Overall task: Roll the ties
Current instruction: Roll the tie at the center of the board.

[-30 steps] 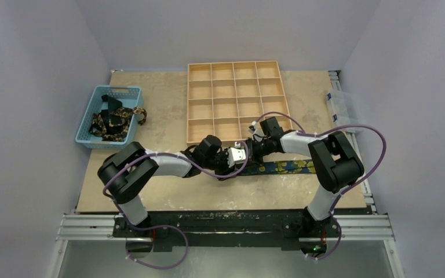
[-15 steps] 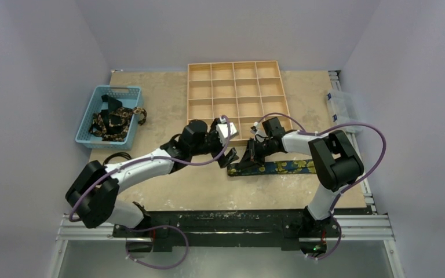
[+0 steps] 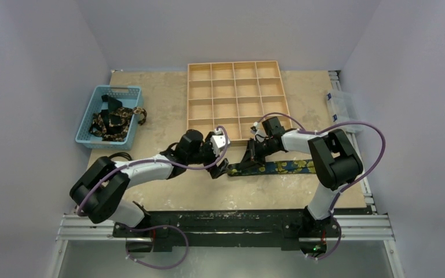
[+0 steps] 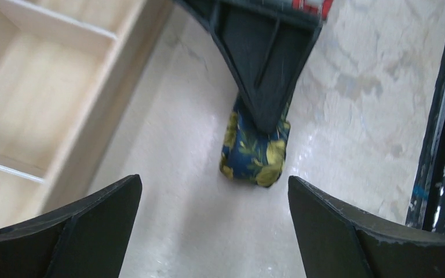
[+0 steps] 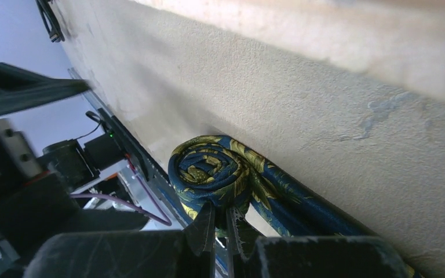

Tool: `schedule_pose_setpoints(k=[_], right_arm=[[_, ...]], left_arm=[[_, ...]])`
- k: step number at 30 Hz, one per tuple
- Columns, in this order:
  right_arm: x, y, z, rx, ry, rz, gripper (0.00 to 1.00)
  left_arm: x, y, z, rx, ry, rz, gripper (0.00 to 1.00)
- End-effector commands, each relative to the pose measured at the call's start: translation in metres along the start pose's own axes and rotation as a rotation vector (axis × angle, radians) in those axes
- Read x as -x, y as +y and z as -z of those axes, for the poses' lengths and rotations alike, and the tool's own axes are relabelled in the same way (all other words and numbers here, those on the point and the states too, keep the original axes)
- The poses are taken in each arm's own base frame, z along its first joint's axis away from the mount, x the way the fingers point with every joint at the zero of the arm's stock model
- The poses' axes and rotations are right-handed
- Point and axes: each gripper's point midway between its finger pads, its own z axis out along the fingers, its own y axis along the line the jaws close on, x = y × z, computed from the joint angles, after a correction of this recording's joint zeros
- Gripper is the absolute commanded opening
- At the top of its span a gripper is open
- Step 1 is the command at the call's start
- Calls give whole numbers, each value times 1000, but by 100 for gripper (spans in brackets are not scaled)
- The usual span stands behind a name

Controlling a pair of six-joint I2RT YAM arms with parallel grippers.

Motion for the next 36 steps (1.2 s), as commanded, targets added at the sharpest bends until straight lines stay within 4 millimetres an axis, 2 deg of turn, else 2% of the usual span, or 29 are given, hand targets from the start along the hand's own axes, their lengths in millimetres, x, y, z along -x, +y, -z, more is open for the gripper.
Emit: schedule_pose_setpoints(k=[1, 6, 14, 19, 20, 22, 24, 26, 29, 32, 34, 36], right_arm=[[-26, -97, -2, -411, 33, -28, 0], [-30, -107, -1, -450, 53, -33, 0], [-31, -115, -2, -479, 61, -36, 0], [-32, -118, -4, -484, 64, -39, 0], [-32, -118, -4, -482, 62, -38, 0], [-32, -118, -5, -481, 64, -35, 0], [-31, -118, -5, -481, 68, -33, 0], [-29, -116, -5, -474, 64, -26, 0], [-29, -117, -7, -472, 72, -26, 0], [-21, -104, -5, -437, 54, 1, 0], [-11, -83, 1, -378, 15, 33, 2], [-3, -59, 6, -316, -9, 55, 9]], left_arm=[[-5, -14, -14, -65, -41, -80, 94], [-25, -25, -32, -85, -17, -150, 87], [-23, -28, -53, -107, -34, -204, 69], [-16, -28, -57, -108, -46, -222, 69], [-17, -27, -58, -108, -38, -224, 65], [-23, -28, -62, -122, -19, -225, 43], [-33, -32, -63, -143, 1, -209, 25], [-41, -32, -59, -134, 13, -202, 19], [-48, -33, -52, -127, 32, -203, 19], [-52, -34, -52, -133, 42, -196, 19], [-52, -37, -53, -145, 34, -189, 20], [-50, -41, -52, -166, 27, -184, 21]])
